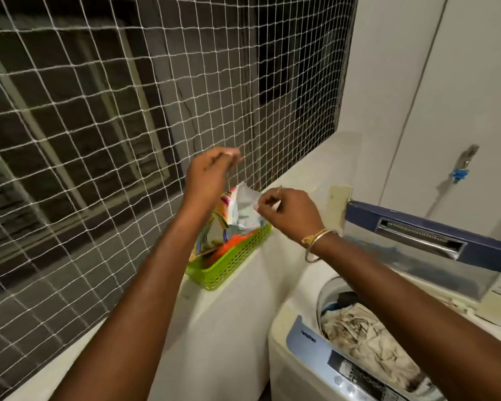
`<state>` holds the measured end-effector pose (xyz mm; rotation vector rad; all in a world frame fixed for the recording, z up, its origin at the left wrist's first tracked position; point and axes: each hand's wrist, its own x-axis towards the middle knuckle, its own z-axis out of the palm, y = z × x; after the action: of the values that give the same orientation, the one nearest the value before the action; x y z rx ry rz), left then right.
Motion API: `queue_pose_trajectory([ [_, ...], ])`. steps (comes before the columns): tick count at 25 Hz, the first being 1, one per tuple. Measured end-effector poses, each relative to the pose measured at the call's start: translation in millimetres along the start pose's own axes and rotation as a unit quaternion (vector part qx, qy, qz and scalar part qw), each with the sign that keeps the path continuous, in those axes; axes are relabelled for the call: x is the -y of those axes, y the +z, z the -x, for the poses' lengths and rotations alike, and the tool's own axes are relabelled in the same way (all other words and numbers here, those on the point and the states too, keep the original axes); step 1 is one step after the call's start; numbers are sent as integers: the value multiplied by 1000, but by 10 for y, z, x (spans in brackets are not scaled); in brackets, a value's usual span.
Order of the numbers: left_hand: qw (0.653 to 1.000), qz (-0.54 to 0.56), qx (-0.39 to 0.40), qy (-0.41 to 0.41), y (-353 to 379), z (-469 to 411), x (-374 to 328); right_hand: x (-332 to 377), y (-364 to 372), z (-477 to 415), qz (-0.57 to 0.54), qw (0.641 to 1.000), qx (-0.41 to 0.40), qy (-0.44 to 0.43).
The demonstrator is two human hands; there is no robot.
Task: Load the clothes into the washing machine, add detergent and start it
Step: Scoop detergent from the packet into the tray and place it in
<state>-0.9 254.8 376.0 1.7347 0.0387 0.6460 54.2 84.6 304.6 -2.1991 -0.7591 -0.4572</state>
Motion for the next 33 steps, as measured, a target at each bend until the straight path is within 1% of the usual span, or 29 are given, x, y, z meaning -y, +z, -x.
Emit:
queue_pose_trajectory([
  [3,999,-4,6,-46,-177,-54,314,201,61,-132,126,990,66,0],
  [6,997,-12,26,-68,-254,-28,614,319,185,-269,230,964,130,21],
  [9,995,-47,39,-74,-298,-57,841,388,262,-342,275,939,203,44],
  [13,995,-50,45,-75,-340,-91,951,441,251,-370,315,912,257,53],
  [20,993,-60,65,-76,-348,-109,1065,445,341,-402,345,898,271,35],
  [27,995,-18,65,-70,-358,-153,1095,457,303,-398,315,901,296,52],
  [31,996,-13,63,-68,-364,-153,1075,456,303,-443,304,899,311,51],
  [33,996,-12,65,-66,-375,-157,1068,447,316,-453,303,902,304,45],
])
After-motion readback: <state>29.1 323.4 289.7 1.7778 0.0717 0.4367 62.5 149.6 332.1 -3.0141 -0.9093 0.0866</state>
